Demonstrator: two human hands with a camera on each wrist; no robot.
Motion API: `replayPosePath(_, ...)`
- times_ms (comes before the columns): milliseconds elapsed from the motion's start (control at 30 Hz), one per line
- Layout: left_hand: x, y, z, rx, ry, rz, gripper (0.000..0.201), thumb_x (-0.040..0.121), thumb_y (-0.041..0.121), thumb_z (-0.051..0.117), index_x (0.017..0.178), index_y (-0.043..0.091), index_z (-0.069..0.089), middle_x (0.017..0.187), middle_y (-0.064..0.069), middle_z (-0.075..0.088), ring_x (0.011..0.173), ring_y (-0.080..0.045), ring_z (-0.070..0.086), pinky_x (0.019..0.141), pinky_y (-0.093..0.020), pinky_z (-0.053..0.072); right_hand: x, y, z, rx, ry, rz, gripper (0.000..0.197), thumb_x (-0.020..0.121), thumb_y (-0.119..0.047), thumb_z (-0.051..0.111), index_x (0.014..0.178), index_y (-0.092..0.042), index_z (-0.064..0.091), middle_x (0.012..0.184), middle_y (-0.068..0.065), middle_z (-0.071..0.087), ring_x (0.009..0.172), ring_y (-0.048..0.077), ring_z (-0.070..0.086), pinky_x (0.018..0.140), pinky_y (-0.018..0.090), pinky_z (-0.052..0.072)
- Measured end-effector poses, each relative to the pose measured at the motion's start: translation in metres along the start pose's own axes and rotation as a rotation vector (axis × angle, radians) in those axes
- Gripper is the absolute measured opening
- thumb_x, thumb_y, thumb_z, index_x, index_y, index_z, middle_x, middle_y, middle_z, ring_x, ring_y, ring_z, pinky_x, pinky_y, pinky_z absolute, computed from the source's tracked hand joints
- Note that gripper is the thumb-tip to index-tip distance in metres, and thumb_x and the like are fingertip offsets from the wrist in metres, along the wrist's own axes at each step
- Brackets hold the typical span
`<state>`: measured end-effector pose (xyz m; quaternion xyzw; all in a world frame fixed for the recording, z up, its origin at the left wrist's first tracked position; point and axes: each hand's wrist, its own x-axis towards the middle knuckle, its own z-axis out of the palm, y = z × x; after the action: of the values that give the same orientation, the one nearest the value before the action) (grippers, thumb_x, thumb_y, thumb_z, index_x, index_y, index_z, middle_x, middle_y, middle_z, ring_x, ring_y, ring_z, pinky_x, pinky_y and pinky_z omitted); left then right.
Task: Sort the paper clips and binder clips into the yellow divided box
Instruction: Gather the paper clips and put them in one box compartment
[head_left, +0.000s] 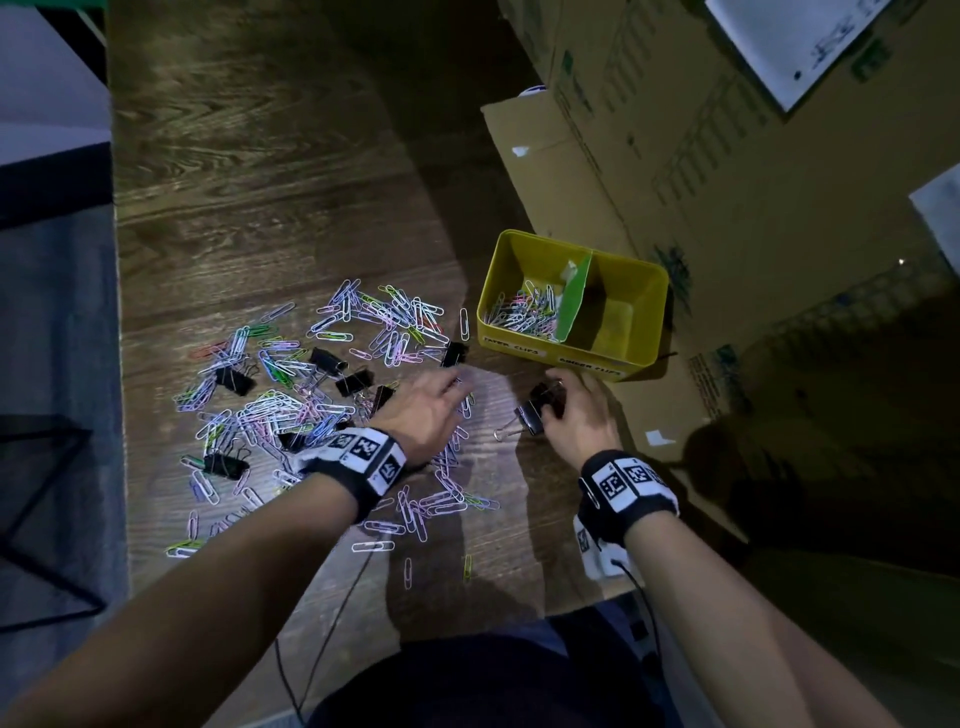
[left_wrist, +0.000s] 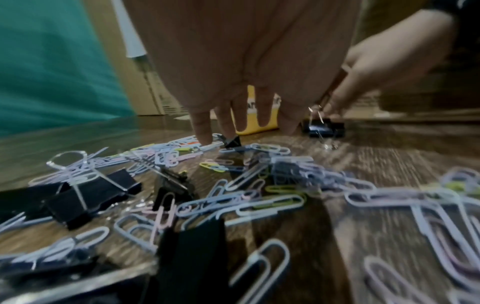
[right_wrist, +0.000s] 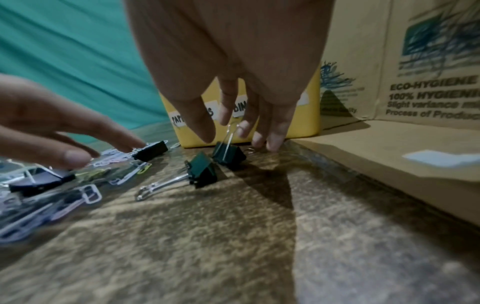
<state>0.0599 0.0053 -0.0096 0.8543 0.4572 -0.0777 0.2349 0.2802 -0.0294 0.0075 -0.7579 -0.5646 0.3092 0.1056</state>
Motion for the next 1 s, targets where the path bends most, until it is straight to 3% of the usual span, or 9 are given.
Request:
replayPosePath(100,-0.004,0.007,0.014,0.133,-0.115,-0.038,0.053,0.096,0.022,0.036,0.145,0.02,0.016,0.156,-0.008,0.007,0.142,-0.029,0.012,0.114,-0.048,0.01,-0.01,-0.002,0.005,0.026,0.089,-0.156,0.04,0.085,-0.014,0.06,0.124,-0.02,0.054,0.133,0.004,0.043,0.122,0.023,0.045,0.099,0.036,0.043)
replayPosePath(200,-0.022,0.01,0.029,0.141,-0.074,0.051,0.051,0.093,0.017,0.041,0.141,0.017,0.023,0.15,-0.013,0.022,0.136,-0.03,0.024,0.111,-0.048,0.025,-0.021,-0.008,0.015,-0.079,-0.058,-0.413,0.032,0.086,-0.016,0.062,0.118,-0.015,0.06,0.129,0.004,0.046,0.121,0.019,0.044,0.097,0.031,0.04)
replayPosePath(267,-0.035,0.012,0.035,0.135,-0.018,0.16,0.04,0.094,0.024,0.043,0.133,0.017,0.038,0.137,-0.013,0.039,0.122,-0.029,0.04,0.101,-0.047,0.038,-0.023,-0.004,0.027,-0.204,-0.135,-0.535,0.031,0.081,-0.016,0.065,0.112,-0.012,0.064,0.125,0.008,0.051,0.122,0.025,0.043,0.1,0.04,0.042)
replayPosePath(333,-0.044,0.009,0.036,0.093,0.05,0.214,0.037,0.091,0.029,0.045,0.126,0.017,0.047,0.127,-0.012,0.048,0.111,-0.028,0.048,0.092,-0.045,0.044,-0.027,-0.003,0.033,-0.275,-0.186,-0.496,0.035,0.081,-0.021,0.065,0.115,-0.012,0.061,0.128,0.01,0.048,0.126,0.027,0.039,0.104,0.044,0.038)
replayPosePath(433,-0.044,0.003,0.031,0.044,0.097,0.086,0.053,0.087,0.04,0.05,0.134,0.021,0.037,0.137,-0.011,0.039,0.12,-0.028,0.042,0.097,-0.047,0.043,-0.037,-0.014,0.036,-0.28,-0.146,-0.52,0.041,0.082,-0.034,0.065,0.117,-0.013,0.059,0.125,0.01,0.049,0.121,0.027,0.043,0.104,0.043,0.039)
replayPosePath(533,-0.041,0.002,0.024,0.103,-0.07,-0.023,0.075,0.08,0.057,0.053,0.141,0.025,0.024,0.147,-0.009,0.022,0.13,-0.028,0.029,0.104,-0.049,0.036,-0.057,-0.032,0.049,-0.41,-0.279,-0.506,0.068,0.077,-0.057,0.064,0.128,-0.015,0.048,0.132,0.009,0.044,0.122,0.027,0.042,0.1,0.046,0.04)
replayPosePath(633,-0.044,0.006,0.024,0.169,-0.156,0.02,0.08,0.075,0.051,0.064,0.14,0.024,0.027,0.145,-0.006,0.026,0.127,-0.026,0.03,0.101,-0.049,0.038,-0.068,-0.039,0.066,-0.455,-0.383,-0.368,0.087,0.072,-0.056,0.07,0.136,-0.01,0.034,0.135,0.013,0.036,0.123,0.029,0.04,0.095,0.043,0.046)
replayPosePath(800,-0.048,0.008,0.027,0.002,-0.181,-0.009,0.058,0.084,0.019,0.063,0.137,0.015,0.04,0.135,-0.009,0.041,0.121,-0.03,0.043,0.101,-0.041,0.04,-0.065,-0.048,0.075,-0.378,-0.388,-0.306,0.065,0.08,-0.032,0.071,0.13,-0.005,0.039,0.131,0.015,0.038,0.117,0.033,0.044,0.096,0.042,0.043)
replayPosePath(1000,-0.06,-0.003,0.027,-0.275,-0.006,0.01,0.033,0.085,0.017,0.063,0.118,0.019,0.062,0.113,-0.003,0.067,0.101,-0.02,0.062,0.091,-0.028,0.047,-0.056,-0.042,0.073,-0.182,-0.431,-0.236,0.027,0.093,-0.017,0.051,0.118,-0.01,0.059,0.117,0.016,0.061,0.105,0.032,0.058,0.089,0.041,0.047)
